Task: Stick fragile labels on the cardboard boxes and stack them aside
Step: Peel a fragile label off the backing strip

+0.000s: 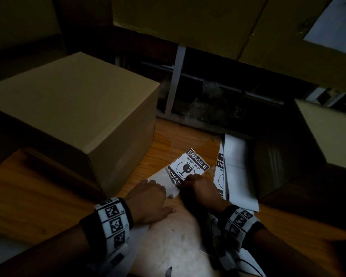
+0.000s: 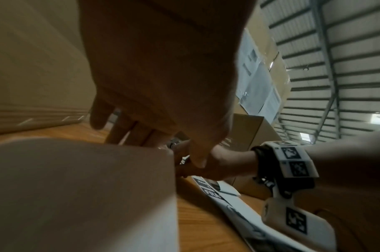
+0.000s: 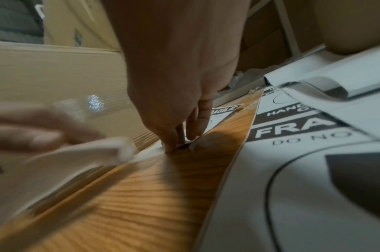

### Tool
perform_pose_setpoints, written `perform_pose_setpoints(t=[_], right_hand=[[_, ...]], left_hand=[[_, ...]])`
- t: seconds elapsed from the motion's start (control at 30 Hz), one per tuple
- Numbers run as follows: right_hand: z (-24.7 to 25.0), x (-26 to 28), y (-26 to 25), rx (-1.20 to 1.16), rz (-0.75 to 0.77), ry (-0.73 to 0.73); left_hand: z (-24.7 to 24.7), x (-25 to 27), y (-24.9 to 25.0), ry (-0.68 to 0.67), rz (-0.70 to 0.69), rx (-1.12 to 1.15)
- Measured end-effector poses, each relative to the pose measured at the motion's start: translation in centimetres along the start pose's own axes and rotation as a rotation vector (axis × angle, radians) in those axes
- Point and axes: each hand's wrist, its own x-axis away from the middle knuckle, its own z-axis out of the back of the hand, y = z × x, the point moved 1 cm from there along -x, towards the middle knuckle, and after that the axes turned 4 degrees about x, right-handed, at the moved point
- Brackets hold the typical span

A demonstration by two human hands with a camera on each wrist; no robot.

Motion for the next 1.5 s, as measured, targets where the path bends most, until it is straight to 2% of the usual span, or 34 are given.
perform_pose_setpoints(t=[0.03, 0.1, 0.3, 0.4, 0.53, 0.7, 0.87, 1.17, 1.5], right_hand=[[0.0, 0.0, 0.0, 0.011, 0.018, -0.003], [-0.2, 0.1, 0.0, 0.025, 0.039, 0.006], [-0.3, 0.1, 0.2, -0.033, 0.047, -0.003], [0.1, 0.0, 0.1, -0.074, 0.009, -0.025], [0.1, -0.7, 0.3, -0.072, -0.049, -0.103], [0.7, -1.4, 0.3, -0.09, -0.071, -0.188], [1.3, -1.9, 0.4, -0.127, -0.028, -0.245], [1.9, -3.3, 0.6, -0.132, 0.163, -0.368], [1.6, -4.0, 1.4, -0.217, -0.024, -0.449]], left_hand=[[0.1, 0.0, 0.1, 0.04, 0.015, 0.003], [0.5, -0.2, 0.4, 0.207, 0.017, 0.017], [-0.4, -0.7, 1.5, 0.491, -0.101, 0.08], [-1.8, -1.2, 1.4, 0.46, -0.169, 0.074], [-3.6, -1.9, 1.2, 0.371, -0.132, -0.028], [-4.9, -1.7, 1.3, 0.388, -0.111, -0.043], [-5.3, -1.7, 1.3, 0.404, -0.152, -0.021], [-5.5, -1.6, 0.8, 0.382, -0.184, 0.01], [-4.7, -1.0, 0.6, 0.316, -0.128, 0.137]])
